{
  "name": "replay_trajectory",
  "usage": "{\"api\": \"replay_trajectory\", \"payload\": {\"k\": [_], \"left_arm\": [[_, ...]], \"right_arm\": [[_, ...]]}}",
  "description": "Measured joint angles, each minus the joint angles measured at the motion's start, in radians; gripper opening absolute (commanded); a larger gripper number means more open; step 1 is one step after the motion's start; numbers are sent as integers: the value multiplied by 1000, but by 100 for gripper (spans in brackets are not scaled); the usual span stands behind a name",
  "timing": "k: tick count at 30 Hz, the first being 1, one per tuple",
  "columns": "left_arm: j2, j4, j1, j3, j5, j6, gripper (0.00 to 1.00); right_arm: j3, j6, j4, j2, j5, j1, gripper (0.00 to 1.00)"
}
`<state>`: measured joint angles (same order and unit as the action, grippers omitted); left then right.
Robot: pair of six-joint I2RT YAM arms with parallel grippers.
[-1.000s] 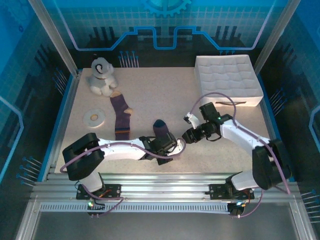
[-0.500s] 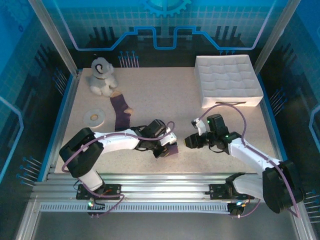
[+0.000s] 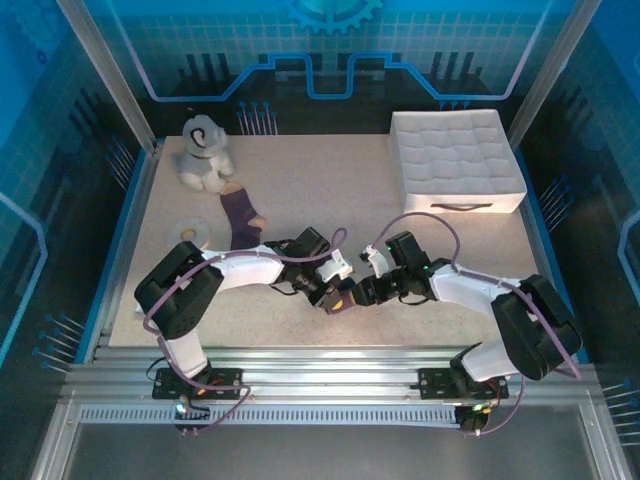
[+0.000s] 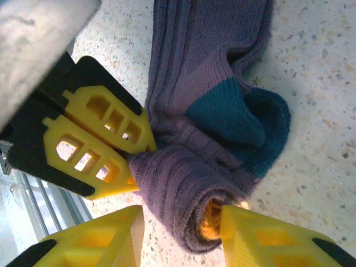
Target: Roll the socks
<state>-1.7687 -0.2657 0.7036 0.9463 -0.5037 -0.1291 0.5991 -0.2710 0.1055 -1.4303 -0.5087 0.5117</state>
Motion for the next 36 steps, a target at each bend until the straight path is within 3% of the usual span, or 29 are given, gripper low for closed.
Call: {"api": "replay_trajectory", "payload": {"k": [4, 13, 15, 21, 36], "left_arm": [[-6, 0, -13, 0, -26, 0, 0], [-13, 2, -18, 0, -44, 0, 0], [-13, 2, -18, 0, -43, 0, 5], [7, 8, -18, -15, -19, -3, 16], [156, -23, -10, -35, 90, -84, 23]], "right_arm": [[9, -7, -10, -30, 2, 0, 35], [73, -52, 23, -128, 23, 0, 12], [98, -64, 42, -159, 22, 0, 8], [176, -85, 109, -232, 7, 0, 6], [241, -79, 207, -261, 45, 11, 4]]}}
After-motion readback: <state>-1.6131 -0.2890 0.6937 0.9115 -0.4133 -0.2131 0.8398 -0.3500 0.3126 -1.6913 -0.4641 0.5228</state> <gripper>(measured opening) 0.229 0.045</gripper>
